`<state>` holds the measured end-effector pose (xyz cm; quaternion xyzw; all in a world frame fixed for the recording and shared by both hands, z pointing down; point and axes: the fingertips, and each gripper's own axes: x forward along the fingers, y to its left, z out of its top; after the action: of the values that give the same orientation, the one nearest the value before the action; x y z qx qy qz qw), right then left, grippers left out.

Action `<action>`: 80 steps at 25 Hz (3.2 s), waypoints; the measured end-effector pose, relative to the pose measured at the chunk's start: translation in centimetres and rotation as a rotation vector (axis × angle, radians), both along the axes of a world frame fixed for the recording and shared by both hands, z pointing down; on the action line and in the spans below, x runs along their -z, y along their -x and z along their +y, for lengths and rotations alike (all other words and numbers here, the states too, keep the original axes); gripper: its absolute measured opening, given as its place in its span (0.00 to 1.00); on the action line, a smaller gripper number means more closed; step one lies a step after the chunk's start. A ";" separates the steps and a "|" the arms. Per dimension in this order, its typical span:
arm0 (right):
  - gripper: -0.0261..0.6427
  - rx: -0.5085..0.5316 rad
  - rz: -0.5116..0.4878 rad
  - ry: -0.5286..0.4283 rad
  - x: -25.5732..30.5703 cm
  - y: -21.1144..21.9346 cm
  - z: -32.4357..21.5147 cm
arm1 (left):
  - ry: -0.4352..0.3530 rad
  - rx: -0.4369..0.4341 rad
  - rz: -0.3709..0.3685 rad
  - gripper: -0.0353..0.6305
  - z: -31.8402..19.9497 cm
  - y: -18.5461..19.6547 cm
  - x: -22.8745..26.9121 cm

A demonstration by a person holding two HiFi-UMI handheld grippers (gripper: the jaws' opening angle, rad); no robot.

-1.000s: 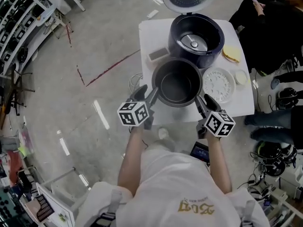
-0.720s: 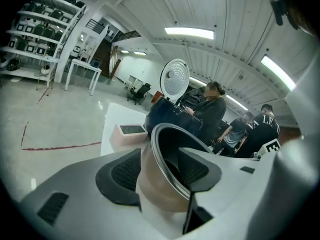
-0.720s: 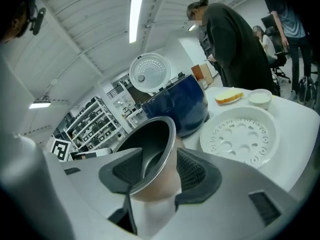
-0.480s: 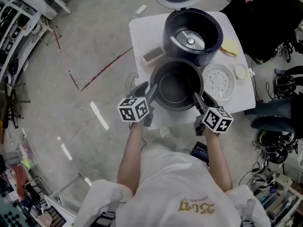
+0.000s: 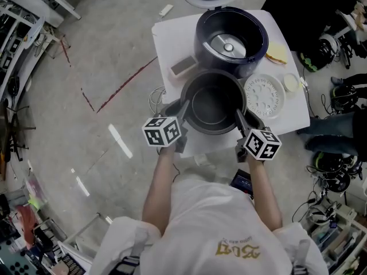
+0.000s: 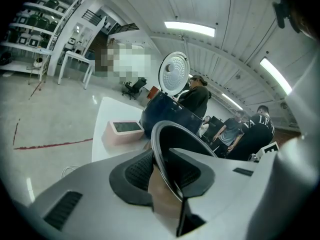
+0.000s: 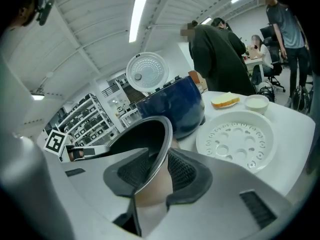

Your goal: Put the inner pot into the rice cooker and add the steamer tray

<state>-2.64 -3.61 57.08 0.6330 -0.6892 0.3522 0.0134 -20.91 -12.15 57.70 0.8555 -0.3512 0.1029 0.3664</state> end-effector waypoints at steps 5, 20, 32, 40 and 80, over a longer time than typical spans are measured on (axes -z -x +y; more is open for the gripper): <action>0.23 0.018 0.008 0.010 0.3 0.2 0.2 | 0.016 0.015 0.011 0.21 0.5 0.4 0.1; 0.21 0.055 -0.044 -0.112 5.7 1.1 1.4 | -0.058 0.069 0.088 0.21 2.0 1.6 5.0; 0.20 0.083 -0.057 -0.274 12.8 2.0 0.8 | -0.189 0.103 0.157 0.21 1.7 2.9 12.1; 0.20 0.082 -0.051 -0.330 15.7 1.7 0.5 | -0.241 0.098 0.171 0.21 1.3 2.5 15.2; 0.19 0.147 -0.105 -0.432 23.4 -11.7 -13.2 | -0.334 0.159 0.194 0.20 -11.6 -10.3 23.3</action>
<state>9.11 -16.82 33.70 0.5500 -0.7927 0.2272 -0.1325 -10.61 -23.77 34.43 0.8799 -0.3927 -0.0689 0.2584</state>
